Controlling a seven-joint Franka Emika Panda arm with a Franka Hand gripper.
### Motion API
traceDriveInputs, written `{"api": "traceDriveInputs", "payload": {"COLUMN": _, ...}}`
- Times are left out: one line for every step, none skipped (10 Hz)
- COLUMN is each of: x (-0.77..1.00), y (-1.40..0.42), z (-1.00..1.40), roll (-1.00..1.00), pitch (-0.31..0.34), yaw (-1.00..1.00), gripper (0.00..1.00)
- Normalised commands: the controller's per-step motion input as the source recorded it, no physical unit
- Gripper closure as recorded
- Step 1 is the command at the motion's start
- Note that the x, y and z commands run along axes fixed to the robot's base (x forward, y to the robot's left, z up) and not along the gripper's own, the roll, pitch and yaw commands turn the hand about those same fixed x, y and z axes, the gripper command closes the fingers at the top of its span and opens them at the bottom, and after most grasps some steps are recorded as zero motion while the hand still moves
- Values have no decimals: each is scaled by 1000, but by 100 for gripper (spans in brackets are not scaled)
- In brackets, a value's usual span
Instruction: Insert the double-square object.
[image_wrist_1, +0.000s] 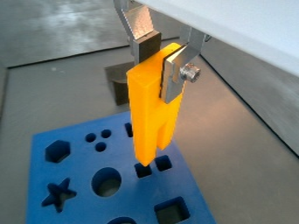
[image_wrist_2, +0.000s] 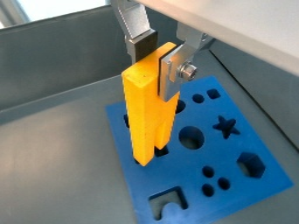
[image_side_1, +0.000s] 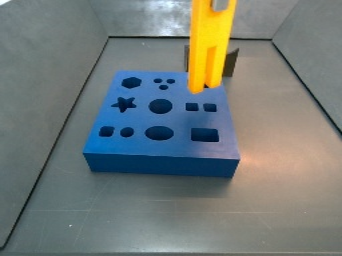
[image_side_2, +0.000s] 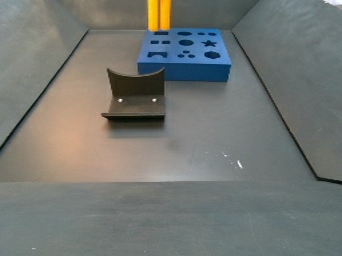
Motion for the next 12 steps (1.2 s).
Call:
{"api": "traceDriveInputs", "payload": {"x": 351, "y": 0, "z": -123, "roll": -79, "pitch": 256, "yaw": -511, "gripper": 100}}
{"api": "traceDriveInputs", "payload": {"x": 334, "y": 14, "z": -157, "roll": -60, "pitch": 279, "yaw": -506, "gripper": 100}}
{"api": "traceDriveInputs", "payload": {"x": 300, "y": 3, "z": -137, "roll": -70, "pitch": 264, "yaw": -549, "gripper": 100}}
{"api": "traceDriveInputs", "payload": {"x": 271, "y": 34, "z": -206, "roll": -41, "pitch": 270, "yaw": -560, "gripper": 100}}
{"api": "traceDriveInputs", "payload": {"x": 257, "y": 0, "z": -80, "roll": 0, "pitch": 274, "yaw": -506, "gripper": 100}}
{"api": "traceDriveInputs", "payload": {"x": 186, "y": 0, "z": -71, "roll": 0, "pitch": 257, "yaw": -557, "gripper": 100}}
{"api": "traceDriveInputs", "payload": {"x": 157, "y": -46, "z": -31, "roll": -11, "pitch": 244, "yaw": -597, "gripper": 100}}
{"api": "traceDriveInputs", "payload": {"x": 74, "y": -69, "z": -37, "roll": -110, "pitch": 197, "yaw": -654, "gripper": 100}}
{"api": "traceDriveInputs", "payload": {"x": 3, "y": -49, "z": -37, "roll": -141, "pitch": 90, "yaw": -600, "gripper": 100}}
{"api": "traceDriveInputs", "payload": {"x": -86, "y": 0, "z": -9, "roll": -117, "pitch": -10, "yaw": -271, "gripper": 100}}
{"api": "traceDriveInputs", "payload": {"x": -117, "y": 14, "z": -17, "roll": -91, "pitch": -60, "yaw": -134, "gripper": 100}}
{"api": "traceDriveInputs", "payload": {"x": -131, "y": 40, "z": -151, "roll": -91, "pitch": -51, "yaw": -60, "gripper": 100}}
